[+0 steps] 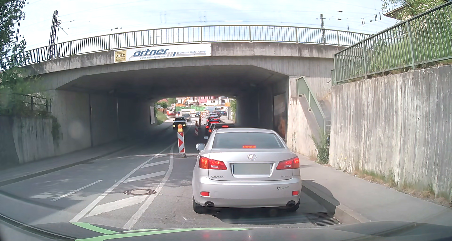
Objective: Follow the waypoints while adhering to traffic rules and regulations
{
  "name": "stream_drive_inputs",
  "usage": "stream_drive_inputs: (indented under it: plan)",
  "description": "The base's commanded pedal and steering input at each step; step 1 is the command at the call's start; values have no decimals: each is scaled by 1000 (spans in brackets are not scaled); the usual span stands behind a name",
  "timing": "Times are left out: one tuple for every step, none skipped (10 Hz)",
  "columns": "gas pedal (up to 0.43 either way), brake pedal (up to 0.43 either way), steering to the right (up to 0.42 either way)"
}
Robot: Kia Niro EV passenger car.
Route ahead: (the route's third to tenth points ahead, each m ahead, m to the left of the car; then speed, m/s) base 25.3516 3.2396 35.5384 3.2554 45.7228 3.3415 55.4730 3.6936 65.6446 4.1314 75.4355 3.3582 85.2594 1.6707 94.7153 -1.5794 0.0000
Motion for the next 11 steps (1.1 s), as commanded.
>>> stream_drive_inputs:
  plan:
    - [0,323,-3]
    - [0,323,-3]
    - [0,323,-3]
    - [0,323,-3]
    - [0,323,-3]
    - [0,323,-3]
    - [0,323,-3]
    - [0,323,-3]
    - [0,323,-3]
    - [0,323,-3]
    - [0,323,-3]
